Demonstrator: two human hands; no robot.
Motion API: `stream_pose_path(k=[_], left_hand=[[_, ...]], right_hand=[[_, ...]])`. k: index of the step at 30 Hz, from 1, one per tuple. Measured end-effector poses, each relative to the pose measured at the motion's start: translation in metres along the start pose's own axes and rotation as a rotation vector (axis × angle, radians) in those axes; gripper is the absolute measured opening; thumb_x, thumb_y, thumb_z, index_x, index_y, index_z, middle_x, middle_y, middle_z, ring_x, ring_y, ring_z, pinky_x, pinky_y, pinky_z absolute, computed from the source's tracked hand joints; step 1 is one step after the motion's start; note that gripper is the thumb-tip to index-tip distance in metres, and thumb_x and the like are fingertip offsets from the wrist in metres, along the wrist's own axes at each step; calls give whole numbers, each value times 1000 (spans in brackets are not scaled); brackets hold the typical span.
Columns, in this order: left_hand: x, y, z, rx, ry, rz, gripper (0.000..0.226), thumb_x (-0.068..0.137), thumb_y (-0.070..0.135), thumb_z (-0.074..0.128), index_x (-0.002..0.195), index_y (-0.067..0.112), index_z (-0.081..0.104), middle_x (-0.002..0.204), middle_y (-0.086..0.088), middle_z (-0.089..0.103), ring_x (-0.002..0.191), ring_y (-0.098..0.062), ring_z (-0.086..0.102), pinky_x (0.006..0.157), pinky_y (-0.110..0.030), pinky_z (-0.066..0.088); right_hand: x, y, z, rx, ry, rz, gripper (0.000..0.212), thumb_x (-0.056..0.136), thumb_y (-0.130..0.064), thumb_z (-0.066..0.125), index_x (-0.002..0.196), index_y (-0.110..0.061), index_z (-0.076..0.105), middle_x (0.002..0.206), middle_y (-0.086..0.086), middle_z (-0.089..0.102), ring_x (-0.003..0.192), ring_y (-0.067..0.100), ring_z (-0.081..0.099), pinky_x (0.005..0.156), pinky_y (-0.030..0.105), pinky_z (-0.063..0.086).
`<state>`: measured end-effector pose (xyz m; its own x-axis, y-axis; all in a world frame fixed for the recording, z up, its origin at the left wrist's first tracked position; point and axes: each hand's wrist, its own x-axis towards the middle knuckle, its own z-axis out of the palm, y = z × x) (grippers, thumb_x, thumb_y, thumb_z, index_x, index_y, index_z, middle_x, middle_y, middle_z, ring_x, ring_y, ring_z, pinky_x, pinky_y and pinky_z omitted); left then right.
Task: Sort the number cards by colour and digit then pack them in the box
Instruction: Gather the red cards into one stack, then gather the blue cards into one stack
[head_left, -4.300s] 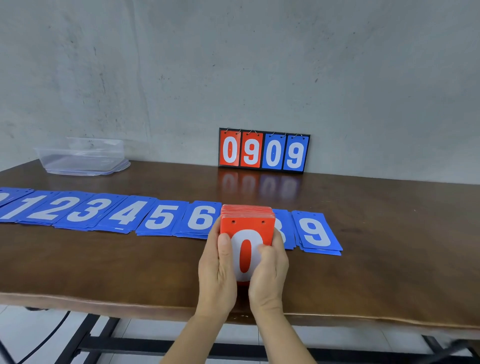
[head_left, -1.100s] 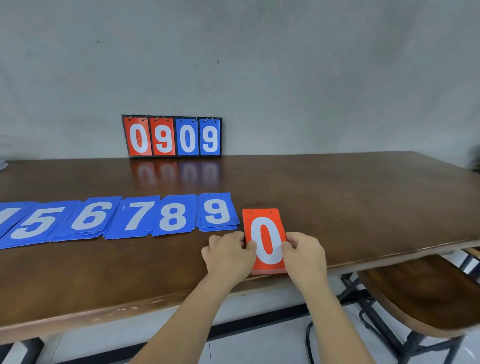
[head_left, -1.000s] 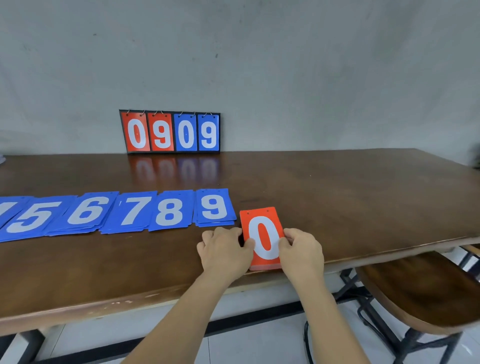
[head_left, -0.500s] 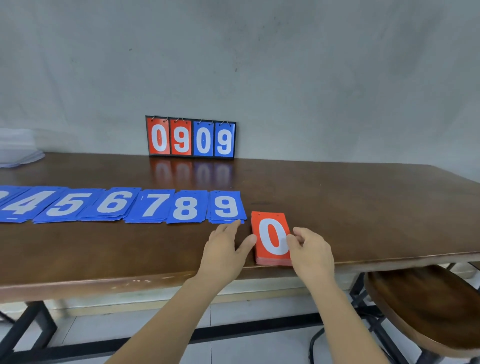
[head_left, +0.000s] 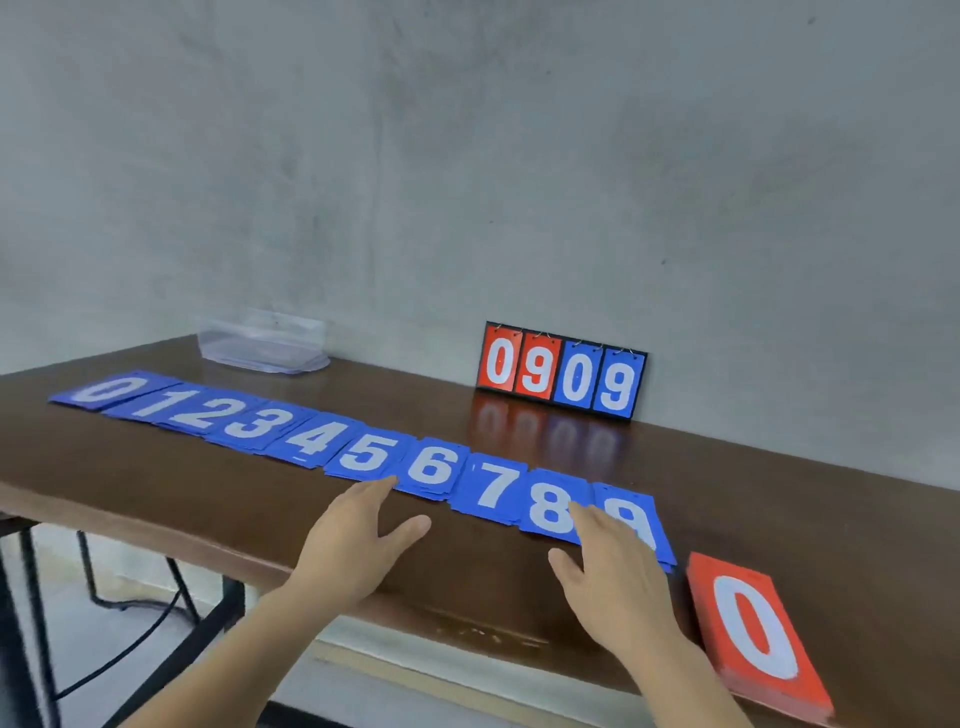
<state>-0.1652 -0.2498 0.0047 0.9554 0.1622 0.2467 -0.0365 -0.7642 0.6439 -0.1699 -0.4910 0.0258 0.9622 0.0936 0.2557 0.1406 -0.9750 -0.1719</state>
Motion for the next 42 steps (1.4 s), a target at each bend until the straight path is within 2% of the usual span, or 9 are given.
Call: stream_pose_path(k=[7,11,14,18,25,28,33,38,42], left_hand=[[32,-120,-99,73,164,-160,73,86,60,56,146,25,37,145,7,44,127,-11,47,100,-29,43],[57,-191,-152,112,224,-244,74,85,62,56,146,26,36,145,7,44,130,-11,44,102,-29,42],[71,-246,-189,112,273,-307,74,85,61,57,146,26,36,146,7,43,133,-11,41,105,-30,40],[85,-311,-229,136,288,-365,74,85,60,58,146,24,37,145,7,44,133,-10,41,107,-27,37],[104,-381,-260,124,320,-415,73,86,57,58,147,25,34,145,10,42,131,-8,40,105,-22,36],[109,-396,-264,134,337,-405,73,86,58,57,148,27,33,145,13,39,133,-6,37,105,-21,34],[107,-406,-269,157,373,-401,72,87,59,54,148,29,30,145,17,37,132,-4,36,103,-19,35],[95,-403,-273,175,406,-445,72,88,56,56,148,26,32,147,11,38,134,-9,37,107,-25,36],[78,-394,-270,190,426,-492,72,88,57,56,148,24,32,148,7,39,135,-13,37,107,-28,36]], right_hand=[[84,-138,40,43,-77,-158,60,101,-45,38,153,-22,19,158,-3,24,143,17,27,112,32,29],[128,-224,73,44,-93,-253,60,100,-45,37,152,-19,21,154,-2,31,138,18,34,107,32,35],[166,-300,100,80,-133,-306,63,100,-45,39,153,-18,18,157,-1,27,141,18,31,110,32,33],[205,-401,138,107,-169,-392,62,101,-47,36,152,-17,20,153,0,33,138,19,35,110,34,33],[254,-543,194,14,-257,-555,70,100,-55,24,155,-15,9,160,10,15,148,25,10,120,42,8],[270,-577,212,-18,-300,-577,70,101,-55,20,154,-11,11,160,12,14,148,27,10,120,43,6],[278,-602,235,-80,-273,-641,64,102,-50,16,149,-9,29,155,13,29,144,27,23,119,45,7],[252,-601,234,-34,-231,-780,58,102,-44,15,141,-11,41,146,7,43,137,23,34,120,44,12],[214,-584,218,70,-261,-900,63,95,-45,6,126,-13,51,129,3,52,124,19,43,117,42,22]])
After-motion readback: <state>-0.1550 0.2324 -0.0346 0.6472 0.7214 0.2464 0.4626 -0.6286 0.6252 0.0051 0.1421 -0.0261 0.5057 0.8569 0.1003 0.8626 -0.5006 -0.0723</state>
